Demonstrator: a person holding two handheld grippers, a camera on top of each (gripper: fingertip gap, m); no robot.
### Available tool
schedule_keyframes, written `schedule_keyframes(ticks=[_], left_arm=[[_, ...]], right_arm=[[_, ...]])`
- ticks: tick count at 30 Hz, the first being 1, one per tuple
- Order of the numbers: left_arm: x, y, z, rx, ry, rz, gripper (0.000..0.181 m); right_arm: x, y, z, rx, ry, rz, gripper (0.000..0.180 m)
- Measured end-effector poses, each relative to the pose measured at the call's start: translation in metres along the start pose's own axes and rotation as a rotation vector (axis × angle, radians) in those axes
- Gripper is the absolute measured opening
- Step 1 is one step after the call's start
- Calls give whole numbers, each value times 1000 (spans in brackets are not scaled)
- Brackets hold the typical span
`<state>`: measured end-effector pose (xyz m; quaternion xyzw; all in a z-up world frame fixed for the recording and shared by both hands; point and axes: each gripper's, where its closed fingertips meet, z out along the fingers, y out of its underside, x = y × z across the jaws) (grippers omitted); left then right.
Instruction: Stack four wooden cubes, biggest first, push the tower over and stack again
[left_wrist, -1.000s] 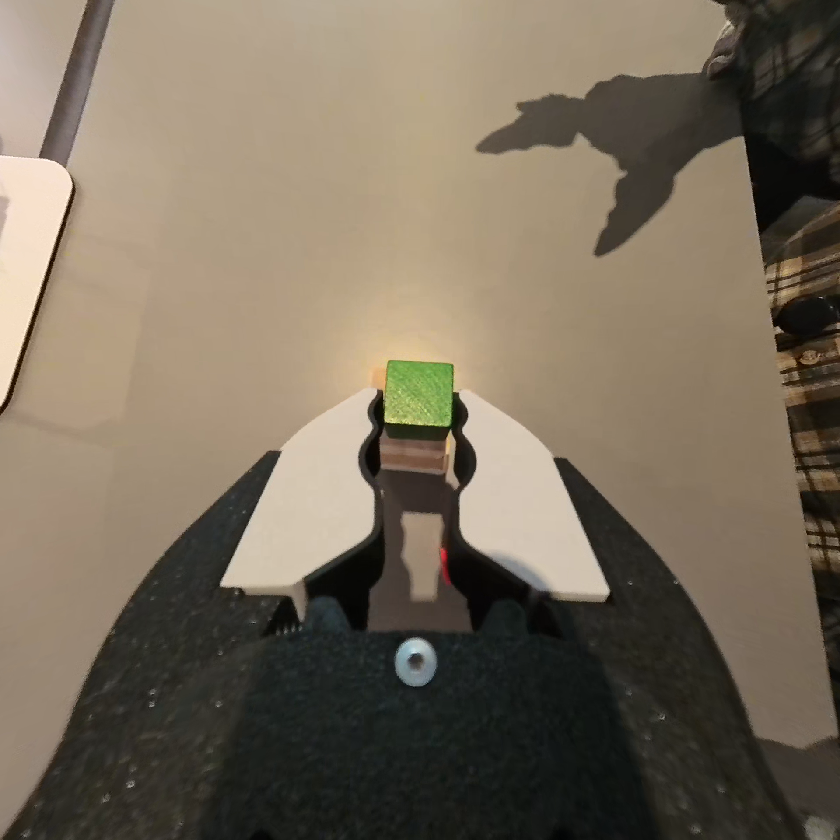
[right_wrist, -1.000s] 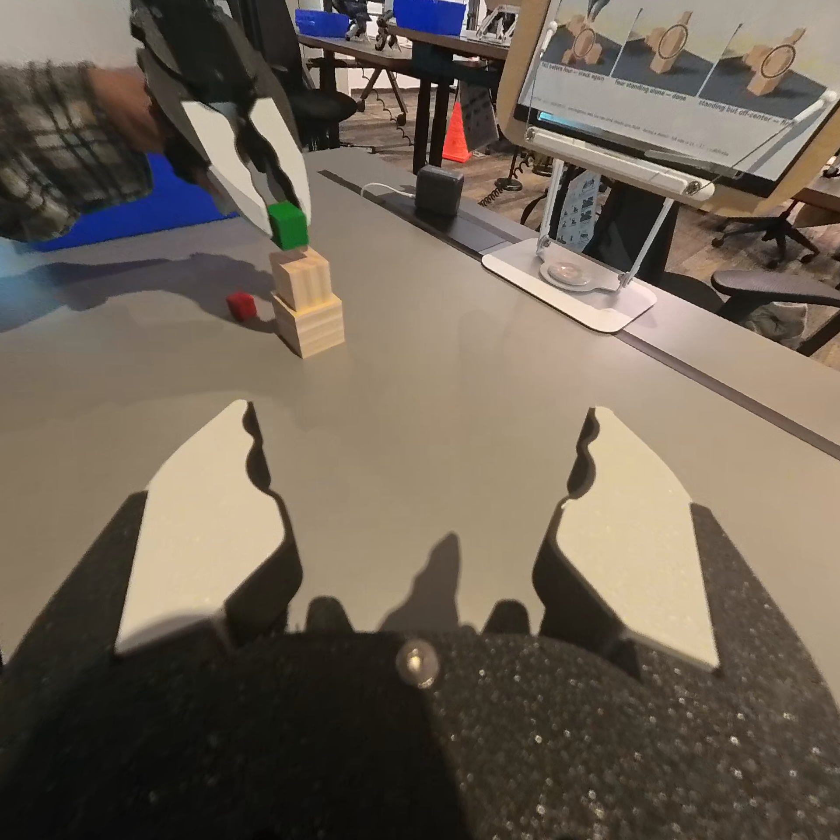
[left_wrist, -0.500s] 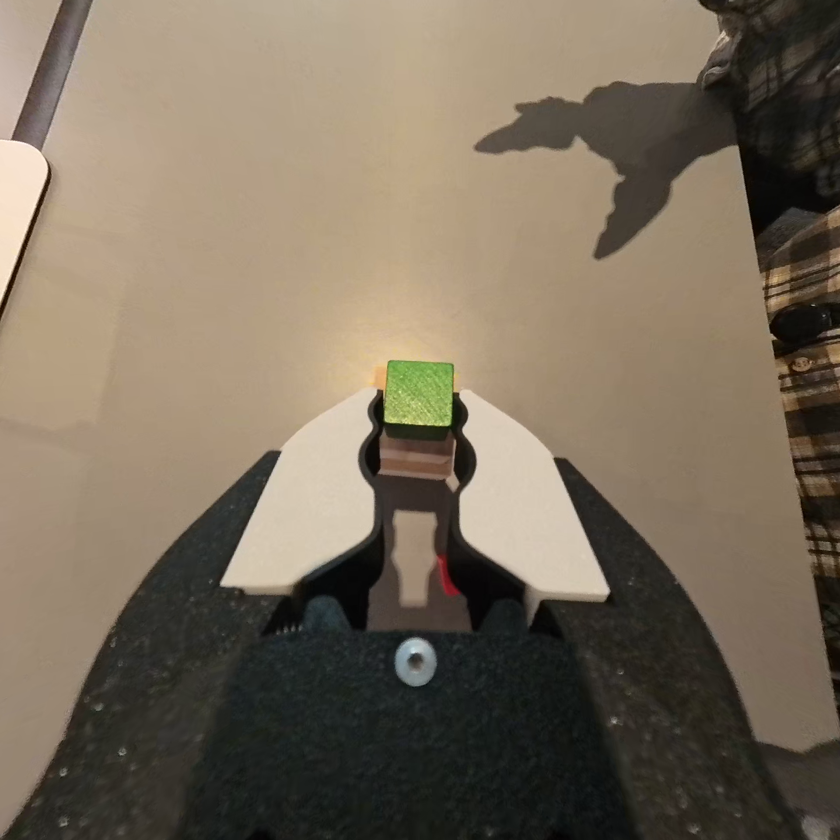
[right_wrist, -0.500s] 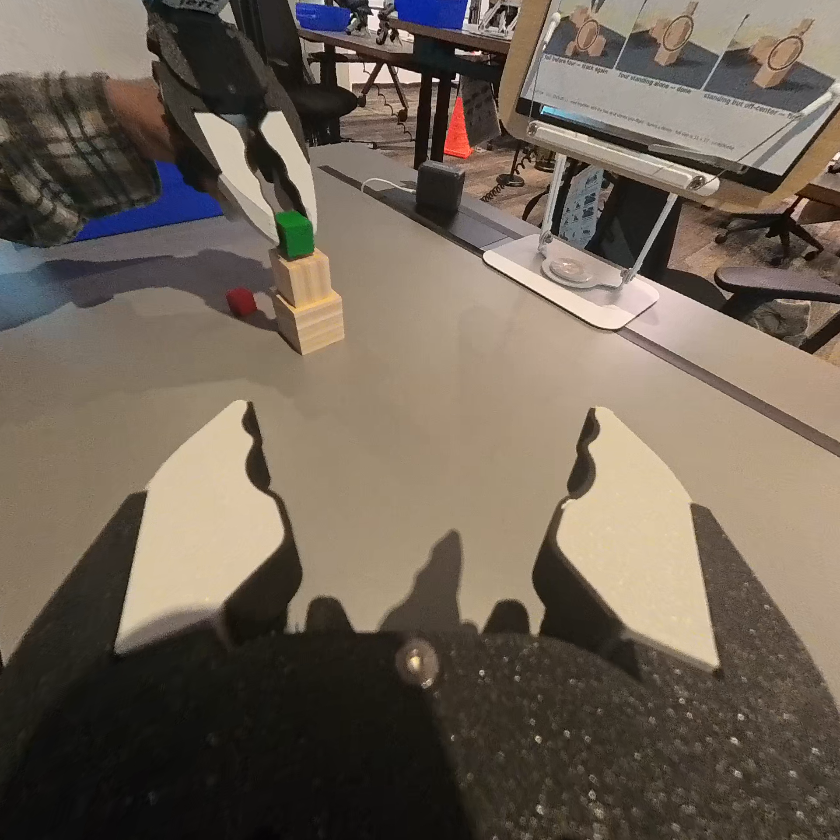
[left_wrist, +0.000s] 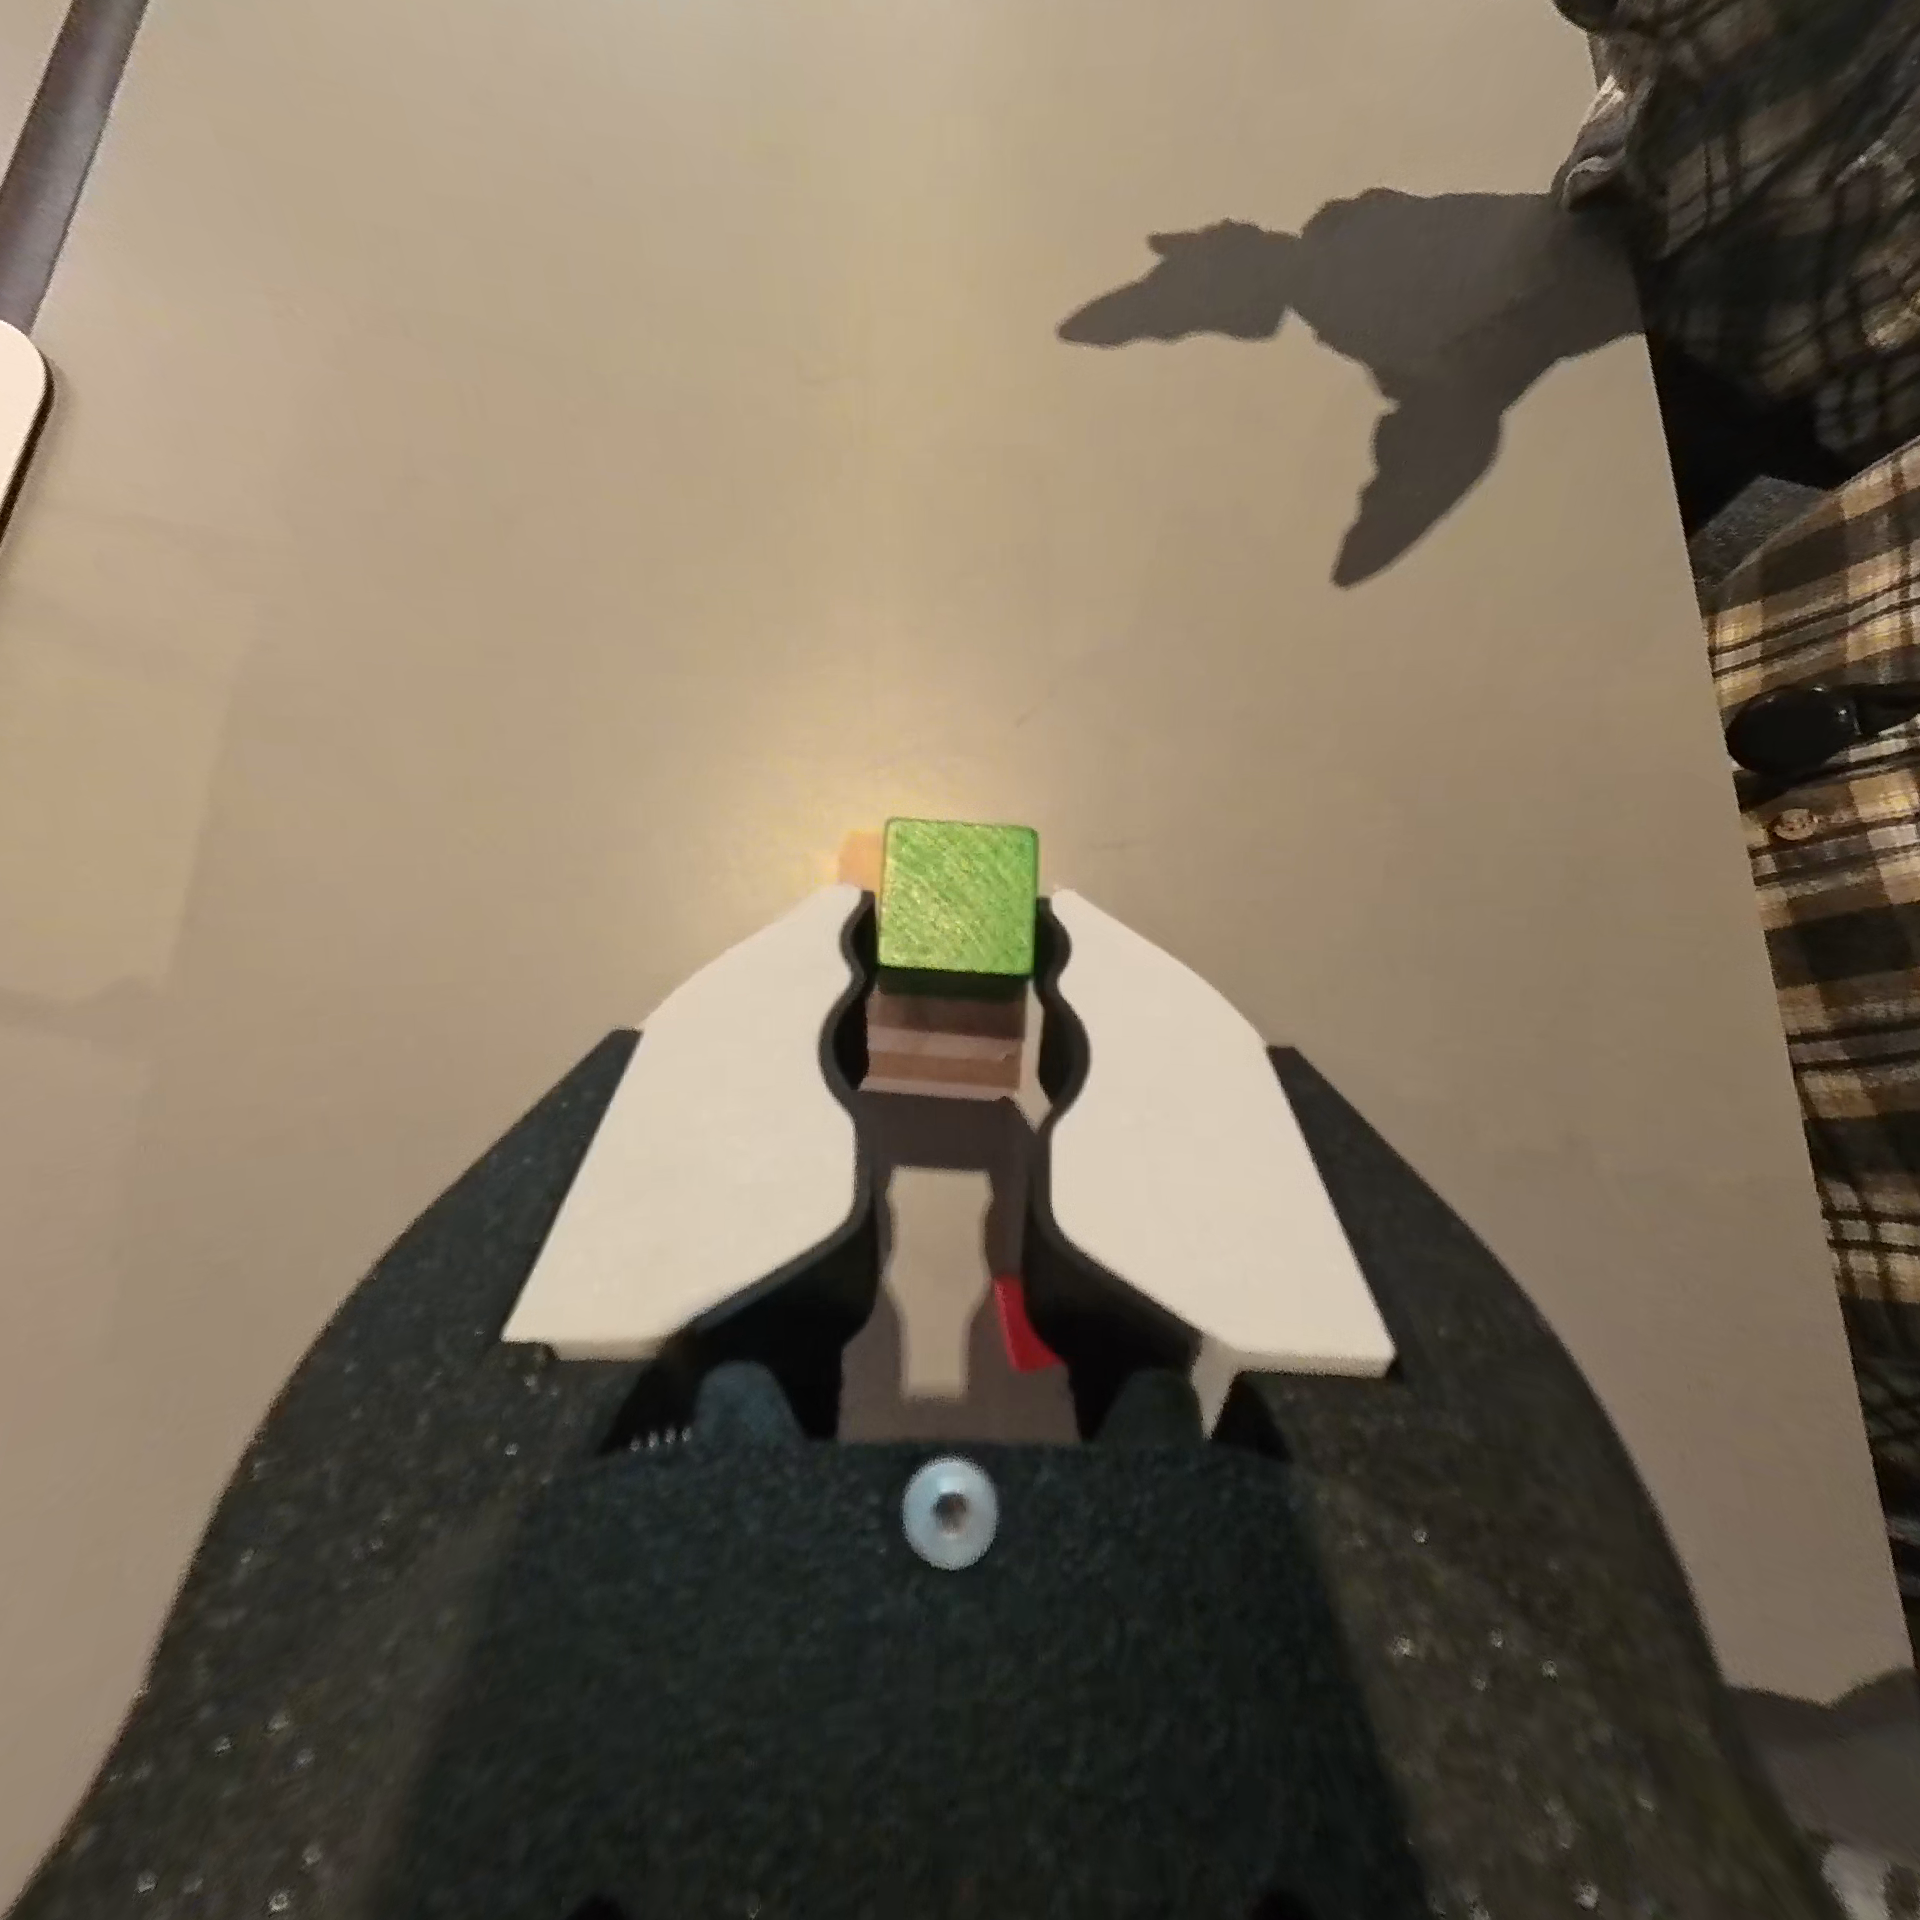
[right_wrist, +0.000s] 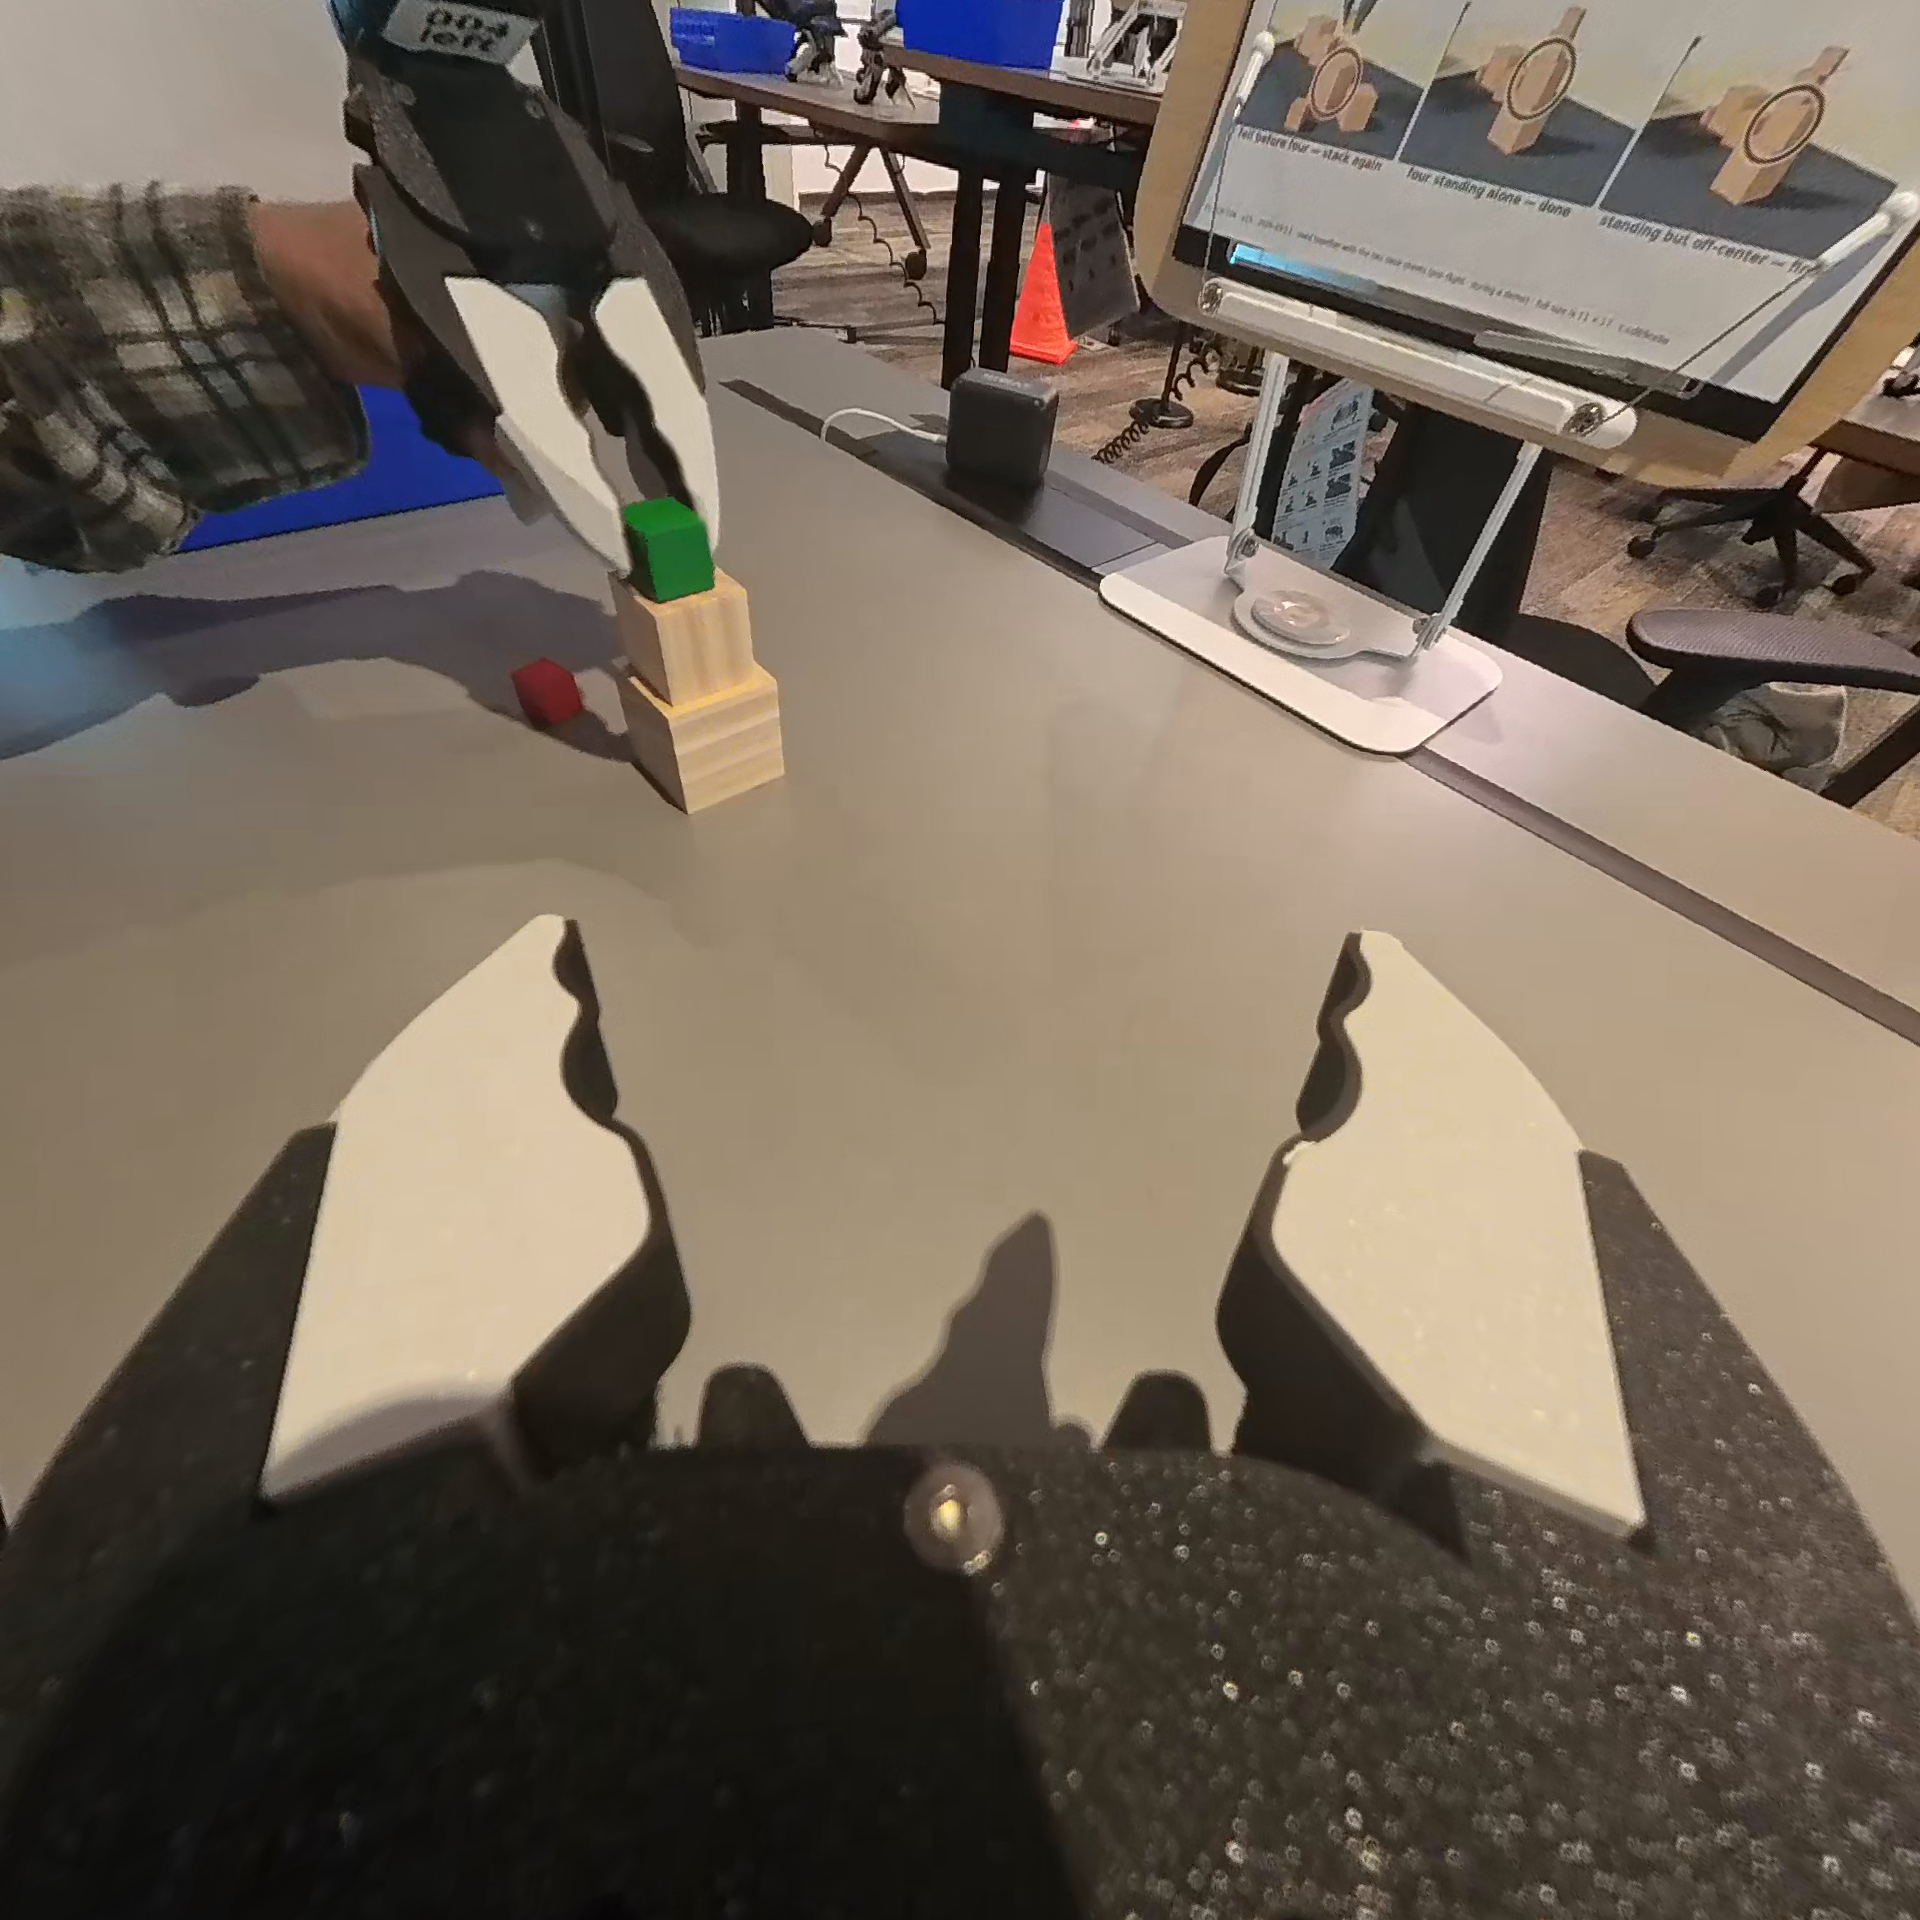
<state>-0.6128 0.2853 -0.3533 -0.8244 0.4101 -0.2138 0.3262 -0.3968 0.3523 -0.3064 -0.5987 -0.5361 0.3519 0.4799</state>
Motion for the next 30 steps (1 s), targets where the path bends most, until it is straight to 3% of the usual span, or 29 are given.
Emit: schedule_keyframes(ticks=[4,7,11,16,22,30], left_arm=[[1,1,0,-4,6,-2,31],[-2,-4,-8,26,-24,-9,45],[-8,-8,-40,92,-132,-14,66],[-1,21,-76,169,-263,-63,66],[16,83,-46,139,-288,-160,61],[16,109,-5,42,-268,-197,56]], right_arm=[[0,0,0,2,0,1,129],[-1,0,0,0,-3,-1,129],[0,0,-1,-1,1,-1,129],[1,0,-1,3,0,1,129],[-8,2,7,-16,-21,-12,129],[-13,3,11,-25,-29,-14,129]])
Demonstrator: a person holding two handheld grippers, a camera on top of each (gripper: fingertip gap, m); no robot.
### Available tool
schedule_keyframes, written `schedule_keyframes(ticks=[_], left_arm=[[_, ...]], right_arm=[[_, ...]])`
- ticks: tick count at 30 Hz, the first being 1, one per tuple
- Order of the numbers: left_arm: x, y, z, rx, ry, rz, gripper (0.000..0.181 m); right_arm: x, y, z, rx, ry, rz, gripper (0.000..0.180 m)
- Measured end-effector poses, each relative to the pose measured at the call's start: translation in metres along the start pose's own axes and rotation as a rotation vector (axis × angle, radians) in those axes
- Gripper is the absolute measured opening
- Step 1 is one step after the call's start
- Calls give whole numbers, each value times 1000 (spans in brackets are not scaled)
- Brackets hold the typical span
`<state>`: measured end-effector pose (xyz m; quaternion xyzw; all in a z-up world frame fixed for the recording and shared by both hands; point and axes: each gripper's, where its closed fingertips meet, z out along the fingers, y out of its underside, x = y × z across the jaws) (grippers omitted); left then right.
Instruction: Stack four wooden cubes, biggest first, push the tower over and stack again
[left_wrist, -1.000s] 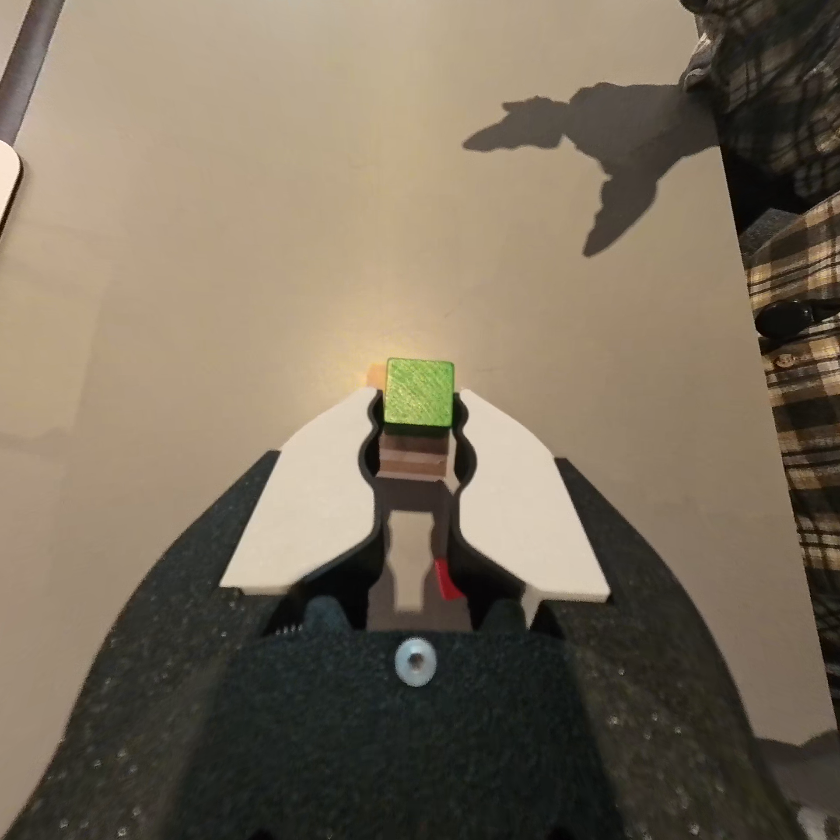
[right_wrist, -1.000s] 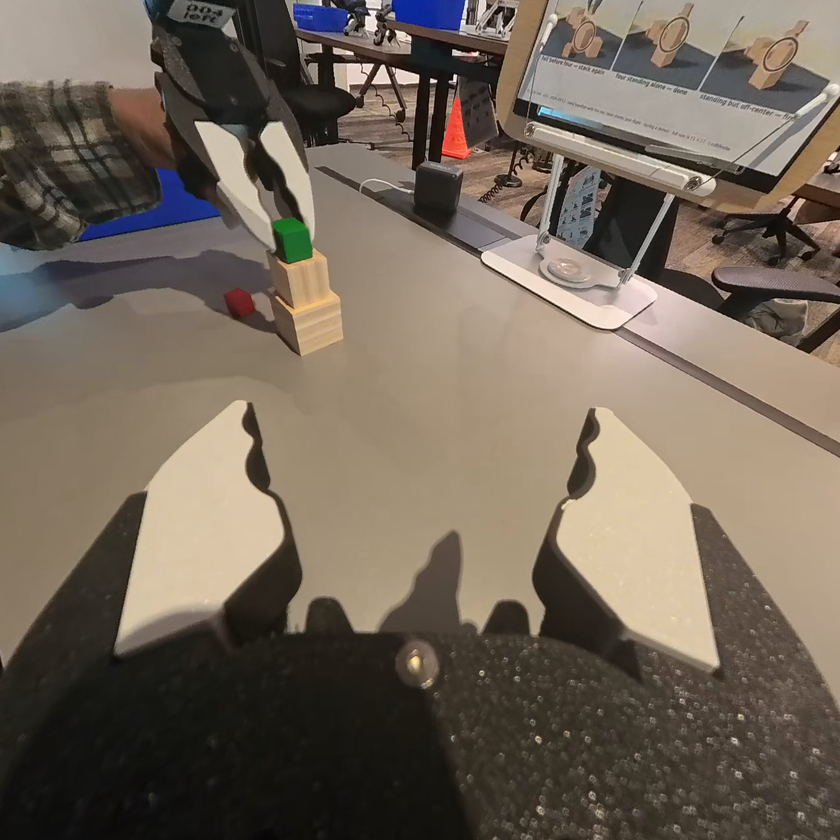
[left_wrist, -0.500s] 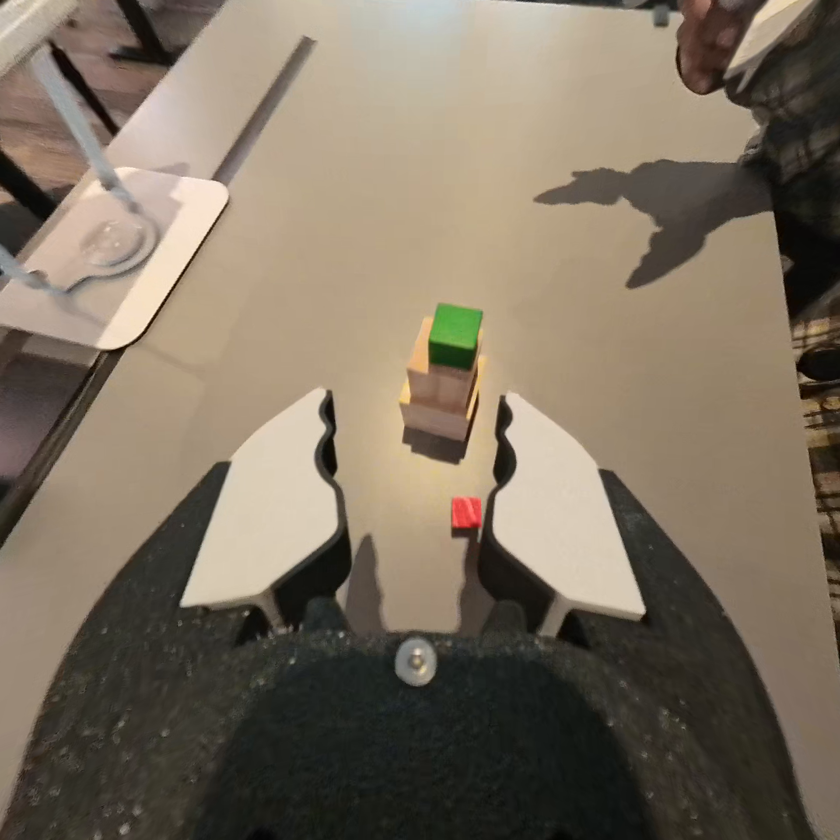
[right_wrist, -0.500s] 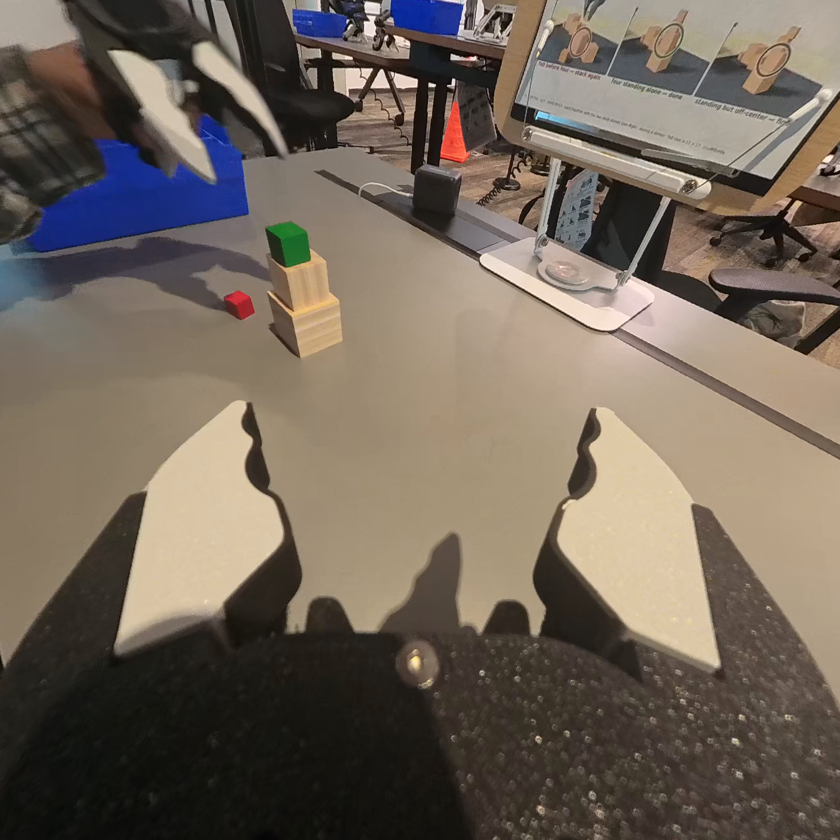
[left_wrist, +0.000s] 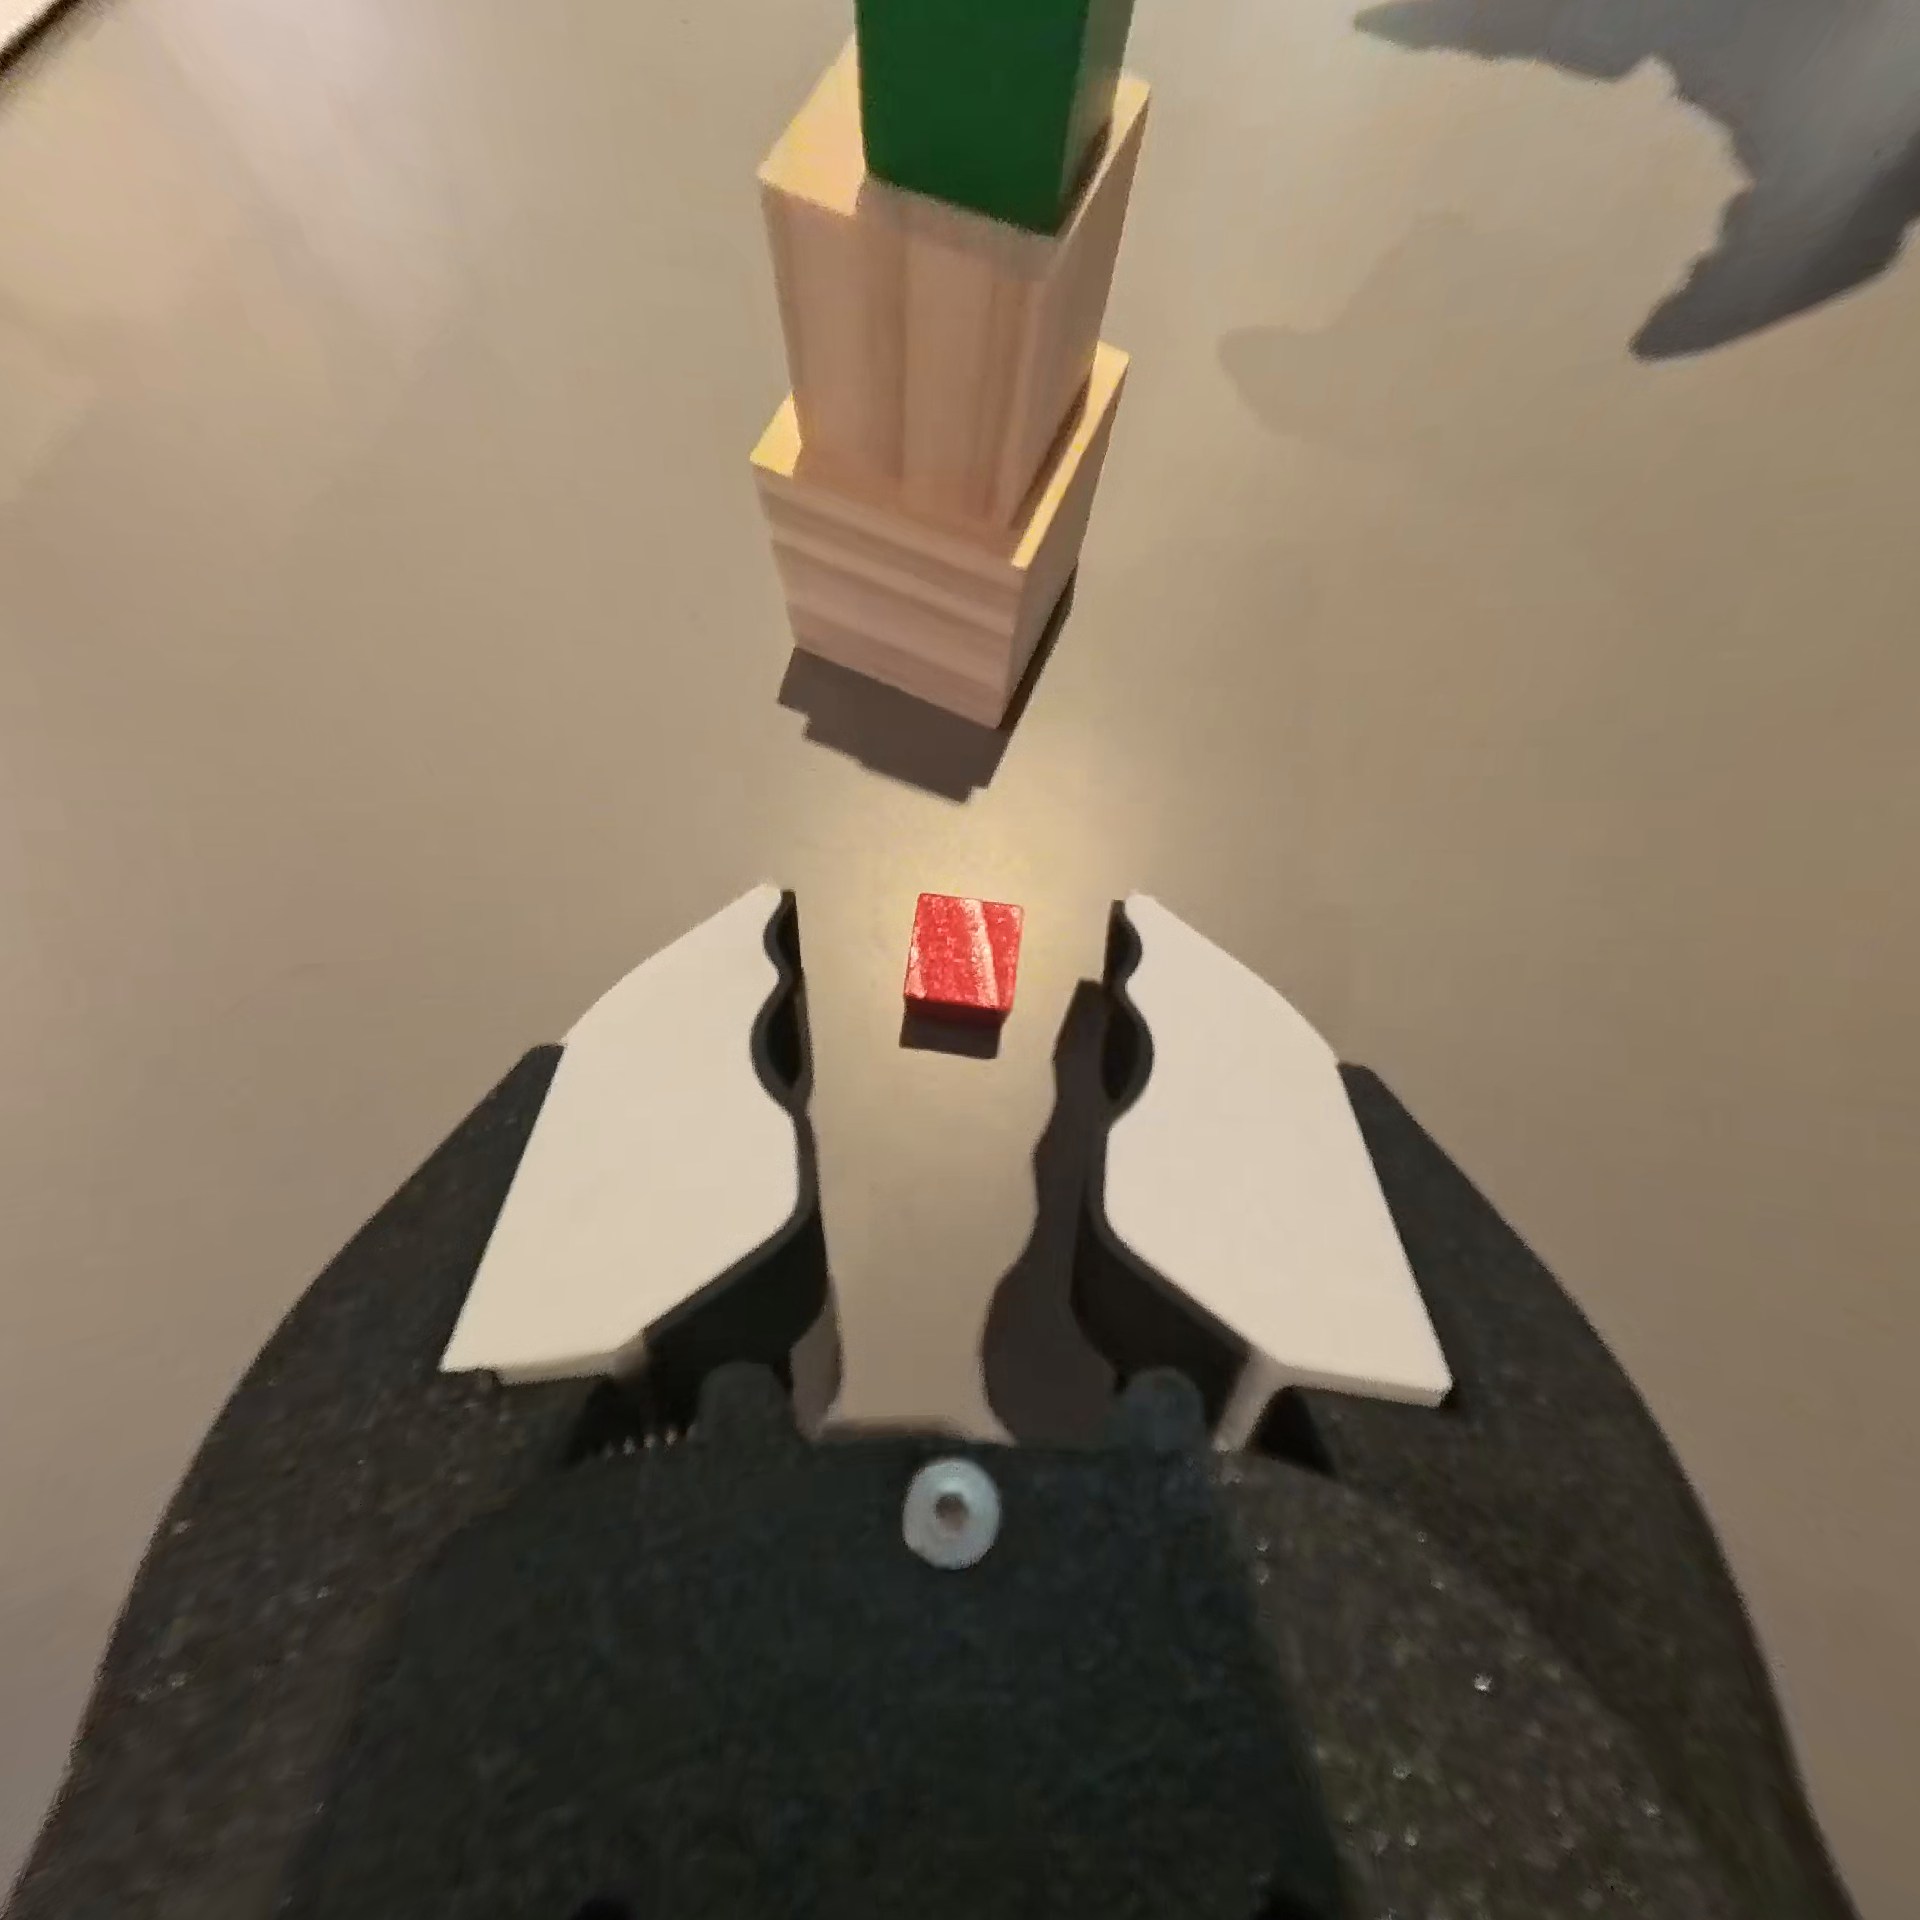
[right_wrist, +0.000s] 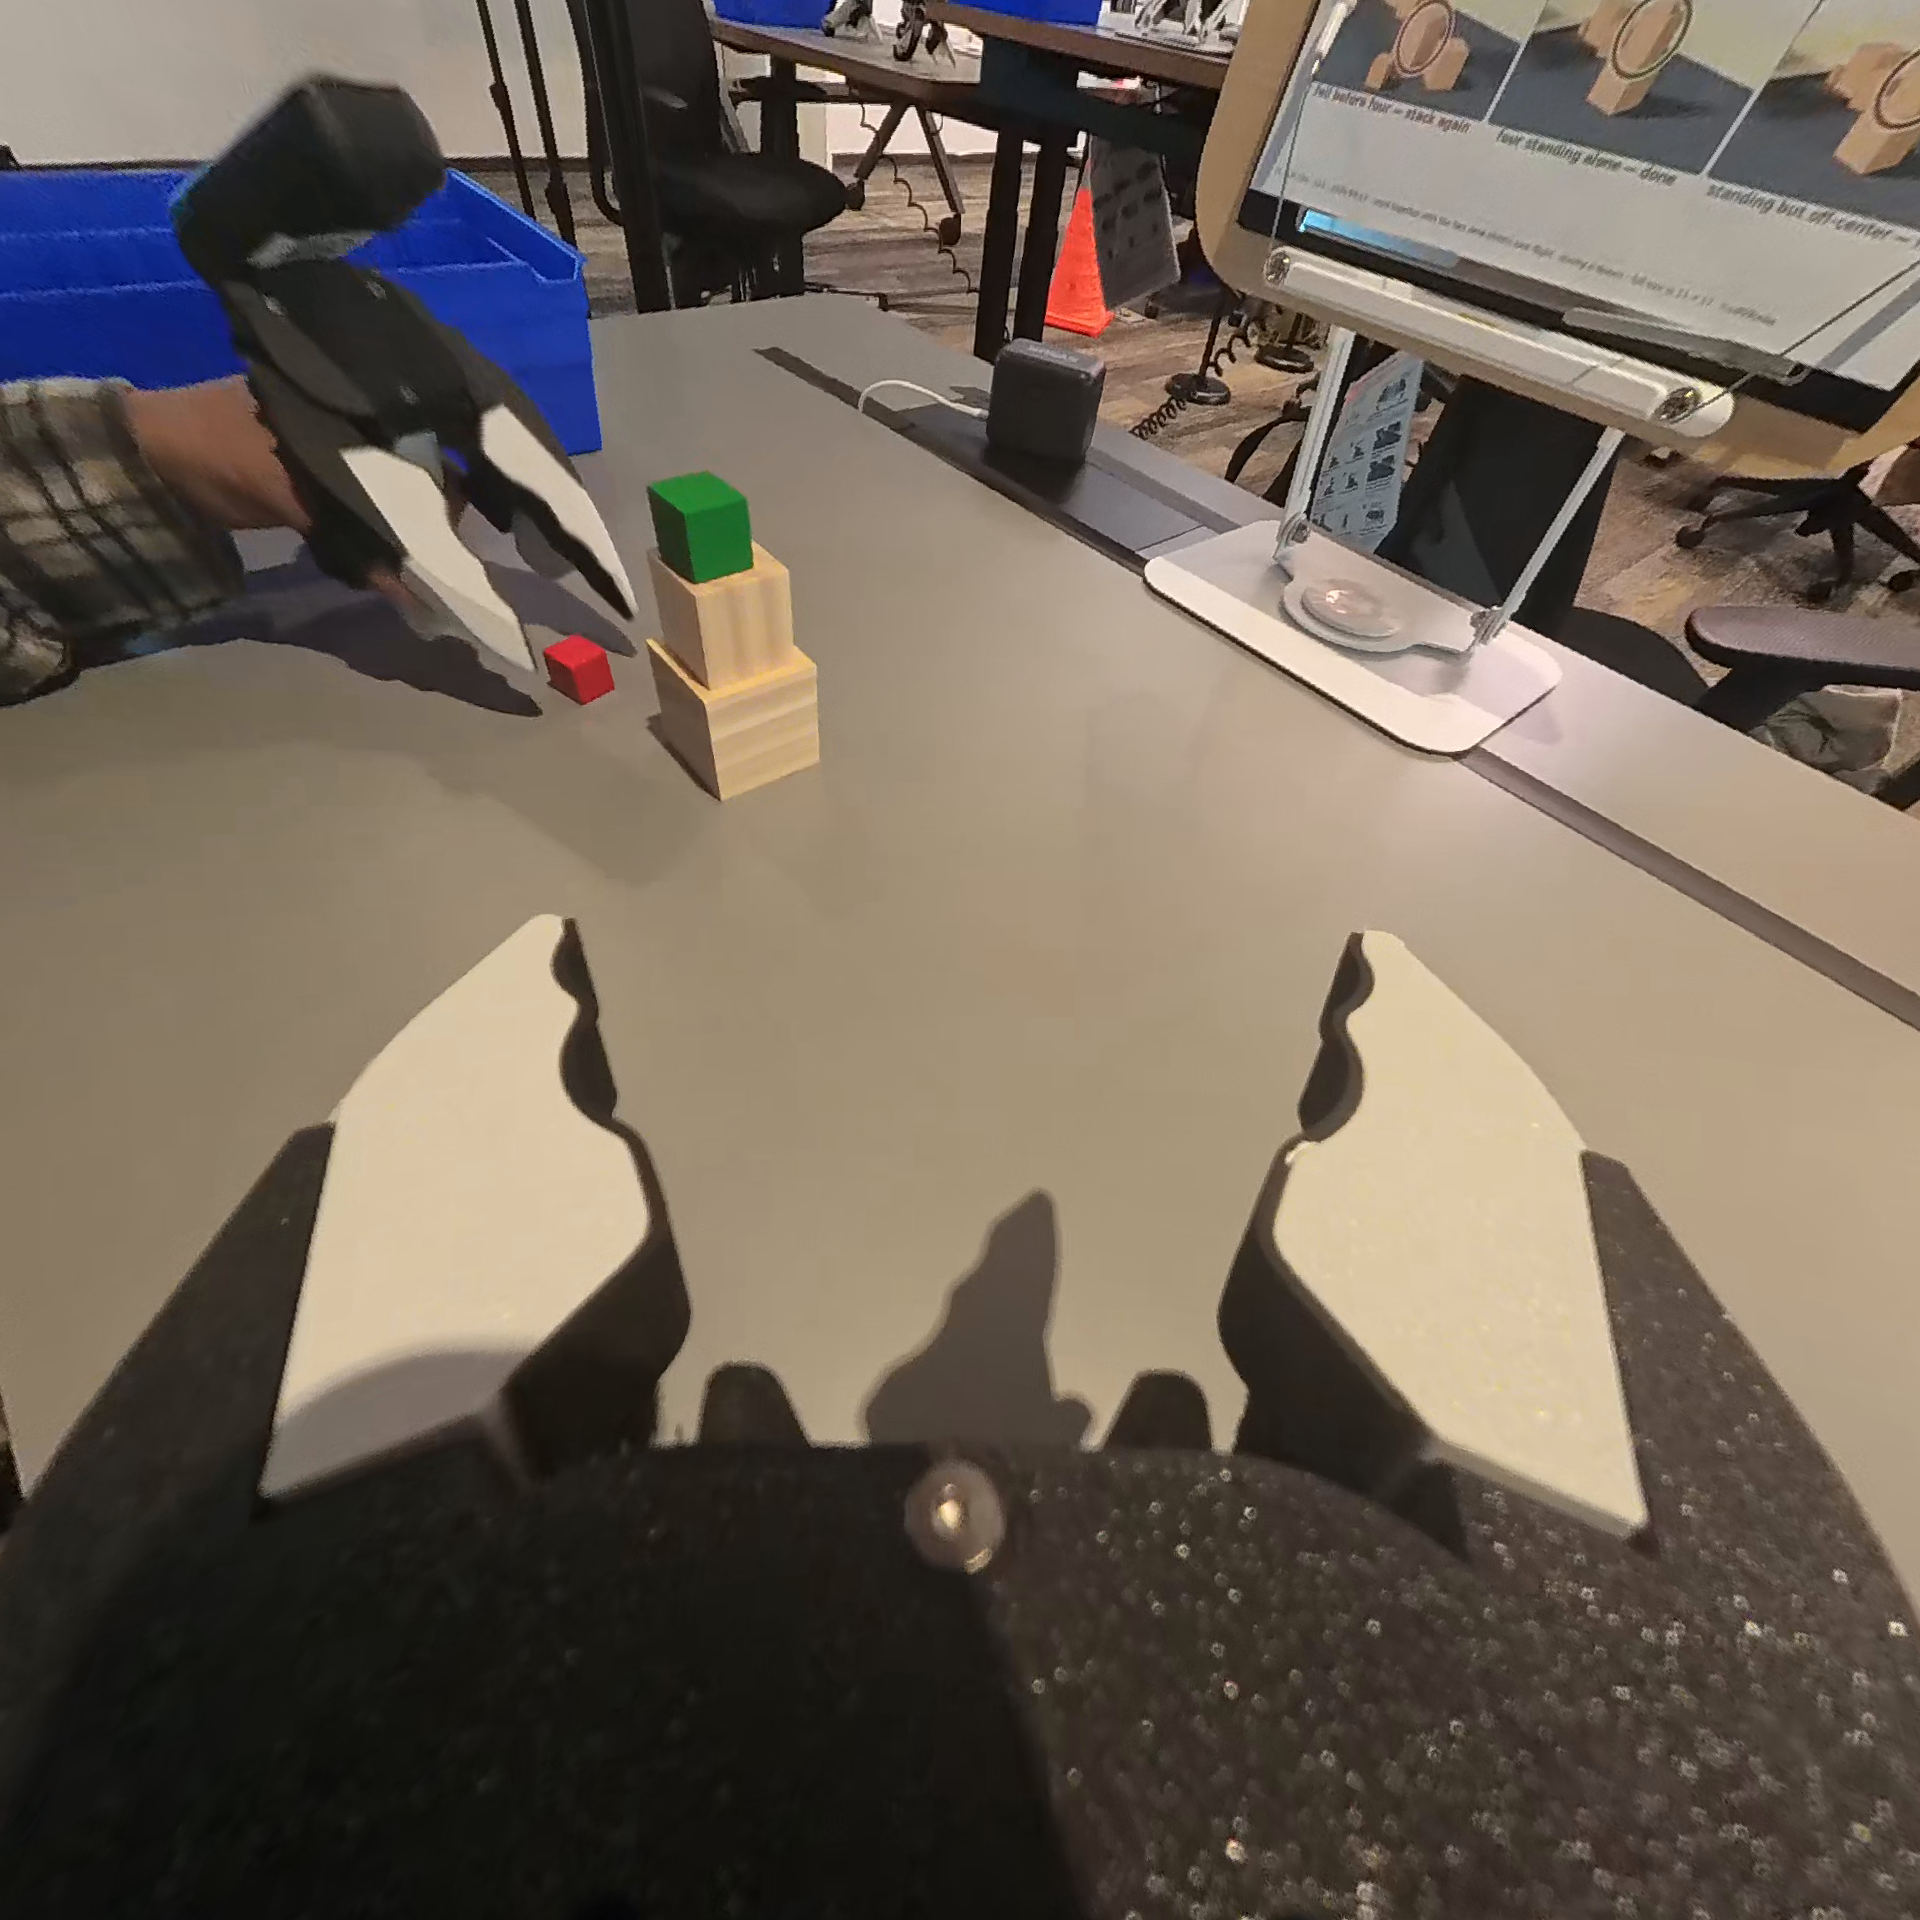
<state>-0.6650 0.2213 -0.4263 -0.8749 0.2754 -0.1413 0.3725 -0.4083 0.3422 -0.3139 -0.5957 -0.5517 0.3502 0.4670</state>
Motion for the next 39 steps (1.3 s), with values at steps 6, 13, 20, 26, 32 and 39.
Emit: schedule_keyframes(ticks=[6,13,20,26,32,39], left_arm=[[0,5,4,-25,3,7,50],[4,11,7,-54,28,7,39],[5,-1,1,-45,43,21,21],[-5,-78,-49,28,20,105,22],[13,-132,-50,-42,104,235,22],[16,-136,-23,-65,174,235,22]], right_arm=[[3,2,0,-2,1,6,129],[4,3,0,-3,3,6,129],[3,1,-1,0,4,5,129],[0,3,2,-10,-4,2,129],[3,3,0,-8,1,8,129],[7,3,-4,3,9,15,129]])
